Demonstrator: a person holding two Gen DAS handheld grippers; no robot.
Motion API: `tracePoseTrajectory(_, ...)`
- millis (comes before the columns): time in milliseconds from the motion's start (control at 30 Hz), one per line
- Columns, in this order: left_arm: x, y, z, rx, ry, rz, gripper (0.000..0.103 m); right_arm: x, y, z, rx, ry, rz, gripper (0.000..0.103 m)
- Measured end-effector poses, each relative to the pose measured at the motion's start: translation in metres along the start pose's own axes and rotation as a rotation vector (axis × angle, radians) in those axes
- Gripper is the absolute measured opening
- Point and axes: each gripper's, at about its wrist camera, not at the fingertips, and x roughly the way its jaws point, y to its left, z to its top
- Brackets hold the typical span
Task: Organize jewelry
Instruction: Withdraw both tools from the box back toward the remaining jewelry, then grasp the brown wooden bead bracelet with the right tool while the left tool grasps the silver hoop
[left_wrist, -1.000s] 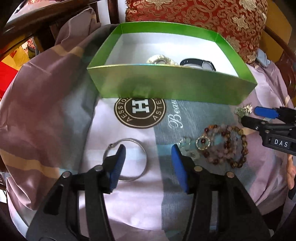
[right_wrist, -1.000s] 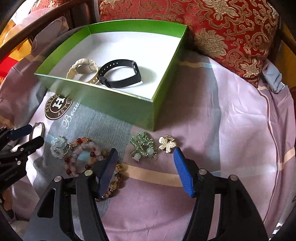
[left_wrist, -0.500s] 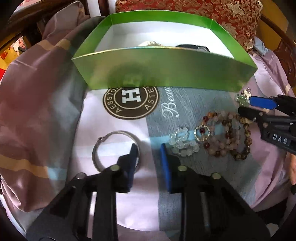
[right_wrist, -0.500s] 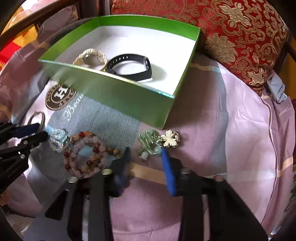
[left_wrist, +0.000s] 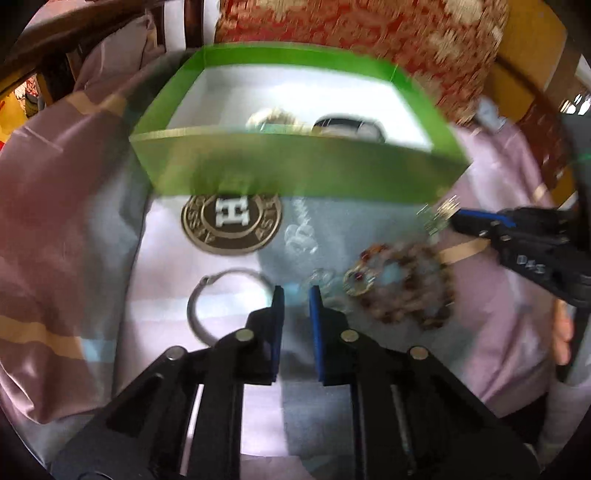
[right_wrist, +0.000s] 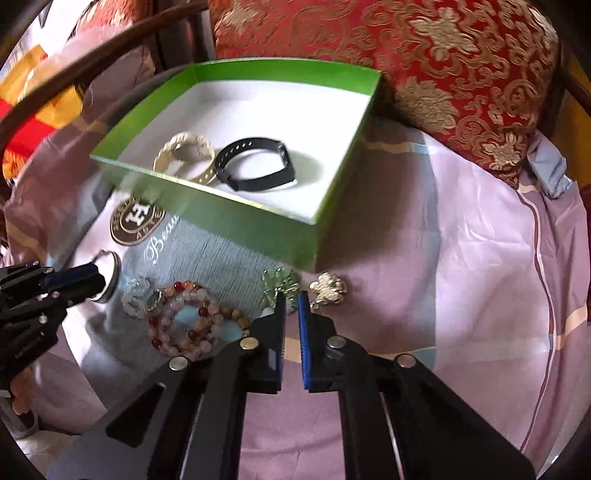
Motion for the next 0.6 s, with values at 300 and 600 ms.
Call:
tracePoseTrajectory(300,-0.003,0.027,0.005,-0.084,0.016,0.000,0.014,0.016,0.031,-0.015,-0.118,0.084,0.074,0.036)
tracePoseTrajectory(600,0.009,-0.010,0.001,0.004,0.051,-0.068,0.023,0.021,0.029,-0.020,-0.138,0.106,0.029,0.009)
